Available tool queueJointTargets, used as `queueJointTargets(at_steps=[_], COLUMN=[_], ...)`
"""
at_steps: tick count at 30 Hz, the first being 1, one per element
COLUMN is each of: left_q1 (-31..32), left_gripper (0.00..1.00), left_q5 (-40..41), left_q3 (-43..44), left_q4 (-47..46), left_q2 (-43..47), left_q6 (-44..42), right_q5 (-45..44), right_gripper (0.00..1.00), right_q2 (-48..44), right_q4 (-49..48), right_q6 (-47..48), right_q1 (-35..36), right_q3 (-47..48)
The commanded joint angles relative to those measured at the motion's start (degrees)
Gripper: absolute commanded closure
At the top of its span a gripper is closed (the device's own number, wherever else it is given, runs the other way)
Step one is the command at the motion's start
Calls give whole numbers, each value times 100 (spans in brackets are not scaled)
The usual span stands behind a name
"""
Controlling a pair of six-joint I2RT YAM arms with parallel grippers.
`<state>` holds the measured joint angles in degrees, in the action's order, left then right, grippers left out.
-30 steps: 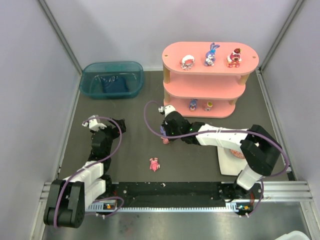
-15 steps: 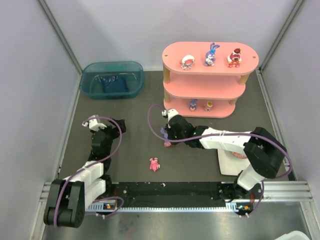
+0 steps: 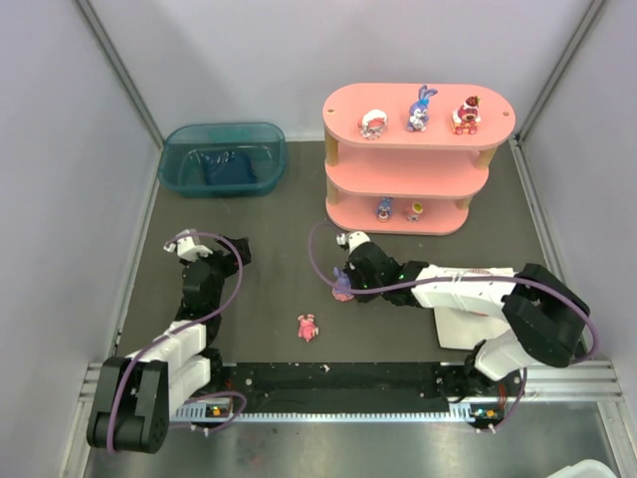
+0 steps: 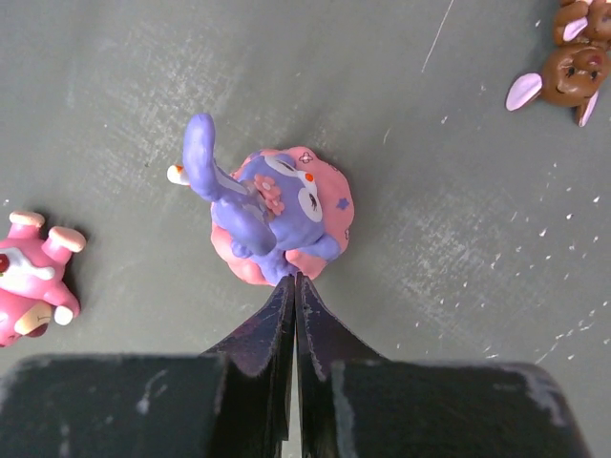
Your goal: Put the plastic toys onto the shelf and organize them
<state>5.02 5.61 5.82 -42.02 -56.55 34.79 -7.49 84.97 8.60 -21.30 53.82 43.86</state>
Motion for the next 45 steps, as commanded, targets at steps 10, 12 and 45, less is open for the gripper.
queueJointTargets(at_steps=[10,12,45], left_q1=[-9,-9,-9], left_gripper=[3,3,3], left_q5=[-7,-7,19], left_q3=[103,103,103], left_q4=[-280,-280,-280], left_q2=[22,22,22], left_q6=[-16,-16,-33], right_q5=[89,168,915], right_gripper=[47,32,57], right_q2=[-1272,-1281,881], right_q4=[274,291,608], right_q6=[783,1013,1972], right_q1=[5,14,-364], right_q3=[219,281,1231])
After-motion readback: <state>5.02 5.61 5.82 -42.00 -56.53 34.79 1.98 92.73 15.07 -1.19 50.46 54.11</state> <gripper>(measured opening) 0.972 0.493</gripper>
